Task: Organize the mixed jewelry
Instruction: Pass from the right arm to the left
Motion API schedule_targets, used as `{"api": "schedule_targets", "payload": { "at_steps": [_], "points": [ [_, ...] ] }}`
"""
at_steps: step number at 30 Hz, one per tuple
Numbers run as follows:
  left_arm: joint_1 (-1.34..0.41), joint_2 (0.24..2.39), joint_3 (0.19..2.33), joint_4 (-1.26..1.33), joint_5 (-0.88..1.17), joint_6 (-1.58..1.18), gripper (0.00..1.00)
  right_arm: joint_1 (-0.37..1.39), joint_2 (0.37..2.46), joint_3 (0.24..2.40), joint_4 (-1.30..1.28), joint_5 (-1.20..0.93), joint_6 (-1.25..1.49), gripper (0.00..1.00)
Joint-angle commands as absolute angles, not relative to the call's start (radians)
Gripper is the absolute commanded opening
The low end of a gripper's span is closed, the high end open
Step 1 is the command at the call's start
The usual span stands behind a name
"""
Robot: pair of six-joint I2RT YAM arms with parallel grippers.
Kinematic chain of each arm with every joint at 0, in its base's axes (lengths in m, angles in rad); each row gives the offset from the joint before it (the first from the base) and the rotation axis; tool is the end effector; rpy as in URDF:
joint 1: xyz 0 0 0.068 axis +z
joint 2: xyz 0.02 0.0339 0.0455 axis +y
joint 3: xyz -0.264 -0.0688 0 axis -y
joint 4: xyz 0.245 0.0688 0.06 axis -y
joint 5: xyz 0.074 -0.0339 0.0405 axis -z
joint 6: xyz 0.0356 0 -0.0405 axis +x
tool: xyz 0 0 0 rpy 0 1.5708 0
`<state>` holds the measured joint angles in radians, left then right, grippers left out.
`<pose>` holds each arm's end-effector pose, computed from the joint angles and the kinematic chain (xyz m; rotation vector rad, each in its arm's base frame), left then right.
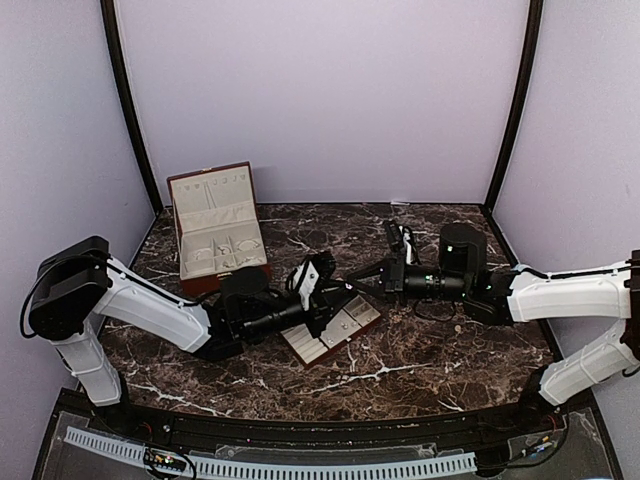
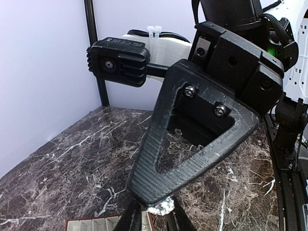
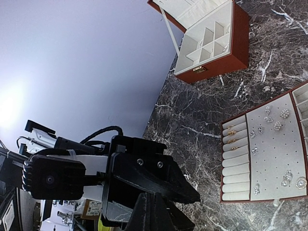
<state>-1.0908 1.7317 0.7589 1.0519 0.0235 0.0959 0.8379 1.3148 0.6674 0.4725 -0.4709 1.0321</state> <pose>0.1651 -0.3189 0.2140 0.8811 1.2713 -0.8148 0.1813 0.2255 0.2506 -0.2121 2.0830 1.6777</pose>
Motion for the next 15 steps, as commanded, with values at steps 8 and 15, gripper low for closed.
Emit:
{"api": "schedule_targets", "payload": {
  "at_steps": [8, 15],
  "points": [
    [-1.104, 1.722, 0.768, 1.11, -0.022, 0.117, 0.07, 0.845, 1.322, 0.677, 0.523, -0.464, 1.049, 0.0],
    [-1.111, 1.711, 0.752, 1.13, -0.031, 0.131, 0.0, 0.846, 1.319, 0.665, 0.524, -0.443, 1.056, 0.0]
  ]
}}
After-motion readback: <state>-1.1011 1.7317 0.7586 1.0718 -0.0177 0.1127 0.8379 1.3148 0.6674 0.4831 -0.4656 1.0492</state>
